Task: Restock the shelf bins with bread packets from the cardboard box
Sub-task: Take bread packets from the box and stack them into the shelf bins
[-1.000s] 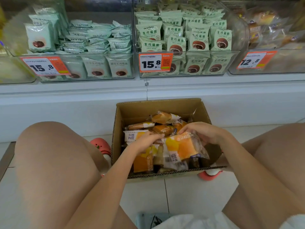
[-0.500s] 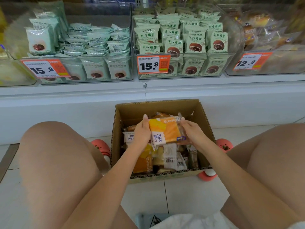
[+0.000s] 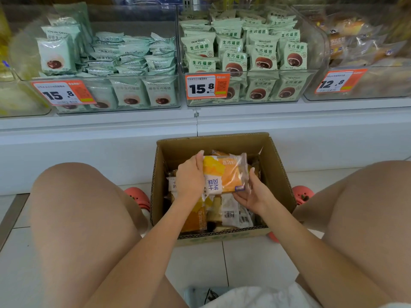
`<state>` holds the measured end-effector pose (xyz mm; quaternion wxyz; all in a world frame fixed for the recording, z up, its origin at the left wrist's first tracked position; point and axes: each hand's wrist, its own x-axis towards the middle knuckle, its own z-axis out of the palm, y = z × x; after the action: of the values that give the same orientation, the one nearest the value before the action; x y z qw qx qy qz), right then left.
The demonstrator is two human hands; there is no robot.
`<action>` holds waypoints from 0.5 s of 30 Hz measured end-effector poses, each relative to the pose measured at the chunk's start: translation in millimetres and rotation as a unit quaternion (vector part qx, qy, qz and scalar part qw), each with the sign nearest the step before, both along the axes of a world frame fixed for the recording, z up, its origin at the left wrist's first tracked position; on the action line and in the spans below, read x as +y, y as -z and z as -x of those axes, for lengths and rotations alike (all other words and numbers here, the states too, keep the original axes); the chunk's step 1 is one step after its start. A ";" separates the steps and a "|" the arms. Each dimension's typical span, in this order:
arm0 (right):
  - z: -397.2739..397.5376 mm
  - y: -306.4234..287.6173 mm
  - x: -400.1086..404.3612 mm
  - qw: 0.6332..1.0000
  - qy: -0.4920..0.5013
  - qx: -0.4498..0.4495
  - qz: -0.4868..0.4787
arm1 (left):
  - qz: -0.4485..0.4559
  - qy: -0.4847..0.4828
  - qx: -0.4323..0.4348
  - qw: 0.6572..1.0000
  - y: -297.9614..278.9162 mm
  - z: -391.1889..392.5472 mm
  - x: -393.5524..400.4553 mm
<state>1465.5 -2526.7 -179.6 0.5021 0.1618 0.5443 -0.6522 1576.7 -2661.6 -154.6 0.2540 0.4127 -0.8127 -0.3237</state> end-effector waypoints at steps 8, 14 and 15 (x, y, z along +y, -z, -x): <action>-12.3 2.4 -9.1 0.986 0.027 -0.085 0.140 | -0.176 0.100 0.041 0.978 -2.0 2.9 -6.7; 2.2 -14.6 -9.0 0.985 -0.061 0.101 0.126 | -0.499 0.136 0.047 0.854 -13.3 -4.3 -9.5; 2.7 -20.5 -10.3 0.976 -0.109 0.161 0.099 | -0.528 0.143 0.042 0.836 -12.9 -5.1 -10.2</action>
<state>1462.8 -2537.0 -159.1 0.4898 -0.0562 0.5648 -0.6618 1581.9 -2671.9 -141.7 -0.0176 0.3496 -0.5569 -0.7532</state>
